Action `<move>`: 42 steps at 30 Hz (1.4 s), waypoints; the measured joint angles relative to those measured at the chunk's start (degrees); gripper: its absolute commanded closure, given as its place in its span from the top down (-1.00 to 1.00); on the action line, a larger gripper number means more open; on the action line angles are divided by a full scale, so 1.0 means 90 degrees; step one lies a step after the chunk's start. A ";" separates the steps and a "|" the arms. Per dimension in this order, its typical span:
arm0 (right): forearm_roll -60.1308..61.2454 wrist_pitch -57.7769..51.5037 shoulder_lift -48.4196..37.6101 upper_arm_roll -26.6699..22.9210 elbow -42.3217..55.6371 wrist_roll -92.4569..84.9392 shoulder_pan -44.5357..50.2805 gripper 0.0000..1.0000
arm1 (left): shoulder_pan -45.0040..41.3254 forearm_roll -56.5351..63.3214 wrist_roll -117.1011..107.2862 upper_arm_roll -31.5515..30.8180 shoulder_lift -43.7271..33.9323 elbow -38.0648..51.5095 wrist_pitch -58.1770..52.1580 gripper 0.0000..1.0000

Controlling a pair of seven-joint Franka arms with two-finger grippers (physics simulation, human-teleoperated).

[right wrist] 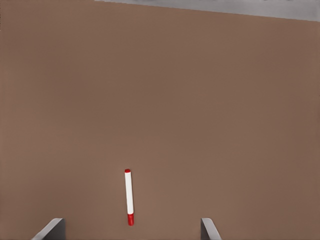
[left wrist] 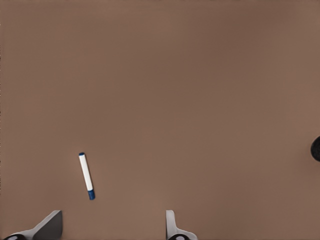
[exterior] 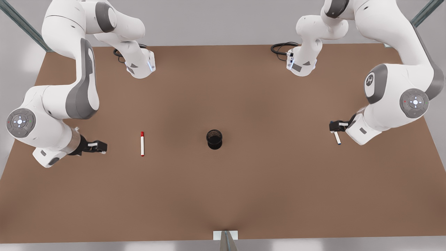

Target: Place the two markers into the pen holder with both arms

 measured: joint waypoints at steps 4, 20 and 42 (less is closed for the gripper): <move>0.0000 0.0157 0.0000 0.0000 0.0000 -0.0026 -0.0005 1.00 | 0.0114 0.0019 0.0062 0.0195 0.0160 -0.0527 0.0479 1.00; 0.0008 0.0601 0.0360 0.0000 0.0001 -0.0088 -0.0048 1.00 | 0.0434 -0.1245 0.1576 0.1831 0.0627 -0.5042 0.6032 1.00; 0.0012 0.2111 0.2359 0.0035 -0.0189 -0.0065 0.0017 1.00 | 0.0307 -0.1665 0.3715 0.1694 0.1112 -0.5596 0.7468 0.19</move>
